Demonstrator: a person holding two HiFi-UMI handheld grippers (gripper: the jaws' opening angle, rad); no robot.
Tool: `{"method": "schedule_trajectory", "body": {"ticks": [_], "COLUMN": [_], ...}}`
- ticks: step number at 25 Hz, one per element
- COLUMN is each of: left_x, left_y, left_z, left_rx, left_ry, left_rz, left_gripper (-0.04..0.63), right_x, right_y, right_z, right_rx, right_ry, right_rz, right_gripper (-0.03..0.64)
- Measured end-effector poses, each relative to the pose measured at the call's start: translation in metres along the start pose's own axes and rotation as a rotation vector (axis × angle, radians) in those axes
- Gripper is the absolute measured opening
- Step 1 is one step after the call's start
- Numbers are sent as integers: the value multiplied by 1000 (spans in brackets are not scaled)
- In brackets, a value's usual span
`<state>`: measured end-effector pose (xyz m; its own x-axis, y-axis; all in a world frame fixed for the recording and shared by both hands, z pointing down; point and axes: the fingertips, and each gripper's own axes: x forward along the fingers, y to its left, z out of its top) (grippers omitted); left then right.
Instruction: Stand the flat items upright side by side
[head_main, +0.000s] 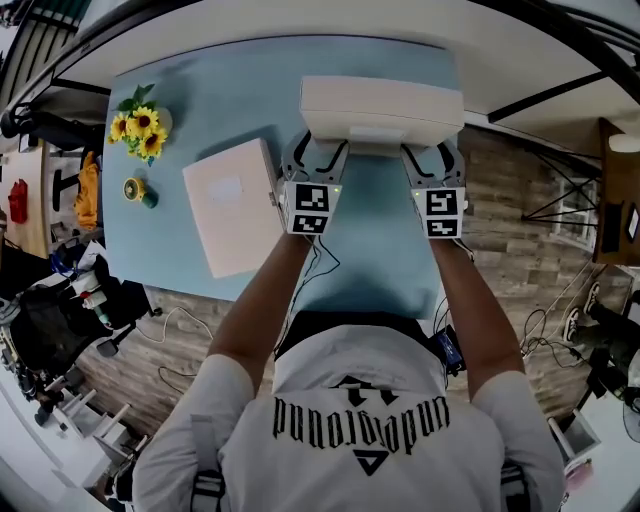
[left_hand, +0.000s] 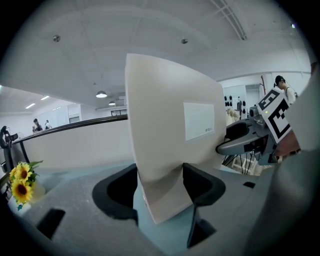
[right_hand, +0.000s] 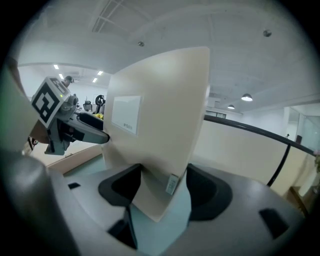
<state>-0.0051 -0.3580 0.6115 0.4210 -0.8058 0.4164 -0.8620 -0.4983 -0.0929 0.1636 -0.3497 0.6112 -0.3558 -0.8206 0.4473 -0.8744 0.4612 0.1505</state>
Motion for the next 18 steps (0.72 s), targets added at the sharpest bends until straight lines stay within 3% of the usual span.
{"method": "schedule_trajectory", "body": {"ticks": [4, 18], "left_x": [5, 4], "left_y": [-2, 0], "left_z": [-16, -13], "left_rx": [-31, -15], "left_ry": [21, 9], "left_rz": [-10, -23], "left_gripper": [290, 344], "right_x": [4, 6], "right_y": [0, 1], "right_z": [-8, -7], "right_rx": [-18, -3], "right_ry": [6, 8], "right_rz": [-9, -2], "right_gripper": [287, 316]}}
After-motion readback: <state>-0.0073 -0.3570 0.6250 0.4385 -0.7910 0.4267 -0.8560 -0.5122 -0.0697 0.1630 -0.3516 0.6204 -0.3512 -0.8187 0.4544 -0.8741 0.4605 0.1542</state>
